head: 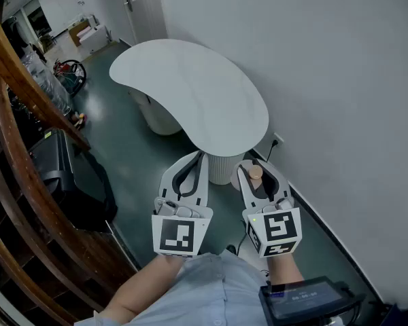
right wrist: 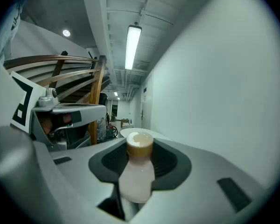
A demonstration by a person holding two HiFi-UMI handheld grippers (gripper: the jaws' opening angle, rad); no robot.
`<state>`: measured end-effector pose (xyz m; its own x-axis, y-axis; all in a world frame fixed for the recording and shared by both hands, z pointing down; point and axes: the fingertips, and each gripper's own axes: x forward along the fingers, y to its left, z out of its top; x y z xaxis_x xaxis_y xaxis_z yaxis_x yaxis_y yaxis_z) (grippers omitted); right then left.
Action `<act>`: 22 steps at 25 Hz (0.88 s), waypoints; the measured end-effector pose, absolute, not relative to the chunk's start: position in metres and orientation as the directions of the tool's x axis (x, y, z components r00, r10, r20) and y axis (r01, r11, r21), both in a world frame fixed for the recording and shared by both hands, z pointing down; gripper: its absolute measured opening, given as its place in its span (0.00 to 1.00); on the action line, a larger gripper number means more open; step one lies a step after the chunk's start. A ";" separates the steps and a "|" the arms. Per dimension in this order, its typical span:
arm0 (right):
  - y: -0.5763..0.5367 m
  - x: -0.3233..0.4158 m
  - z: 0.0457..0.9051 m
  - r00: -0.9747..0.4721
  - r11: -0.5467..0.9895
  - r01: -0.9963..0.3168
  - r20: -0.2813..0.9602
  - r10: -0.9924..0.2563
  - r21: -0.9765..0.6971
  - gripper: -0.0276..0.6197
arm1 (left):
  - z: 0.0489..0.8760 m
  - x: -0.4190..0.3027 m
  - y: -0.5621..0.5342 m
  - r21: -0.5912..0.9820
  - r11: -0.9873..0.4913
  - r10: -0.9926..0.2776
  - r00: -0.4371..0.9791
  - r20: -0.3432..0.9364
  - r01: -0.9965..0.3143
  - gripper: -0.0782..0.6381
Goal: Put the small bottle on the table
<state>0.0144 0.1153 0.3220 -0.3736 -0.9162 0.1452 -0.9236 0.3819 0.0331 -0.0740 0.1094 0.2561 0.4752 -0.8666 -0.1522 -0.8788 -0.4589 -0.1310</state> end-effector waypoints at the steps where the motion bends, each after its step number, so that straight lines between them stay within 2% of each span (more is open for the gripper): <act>1: 0.115 0.015 0.322 -0.375 0.383 -0.923 0.143 -0.916 0.033 0.23 | 0.256 -0.073 0.109 -0.130 -0.457 -0.867 0.474 -0.155 -0.880 0.11; 22: 0.104 0.052 0.333 -0.456 0.464 -0.885 0.154 -0.877 0.024 0.23 | 0.262 -0.046 0.108 -0.133 -0.355 -0.916 0.373 -0.147 -0.925 0.11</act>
<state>0.0518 0.1039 0.3325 -0.4559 -0.8767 0.1536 -0.8853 0.4645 0.0239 -0.0460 0.1080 0.2625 0.3726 -0.9163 -0.1472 -0.9254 -0.3549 -0.1328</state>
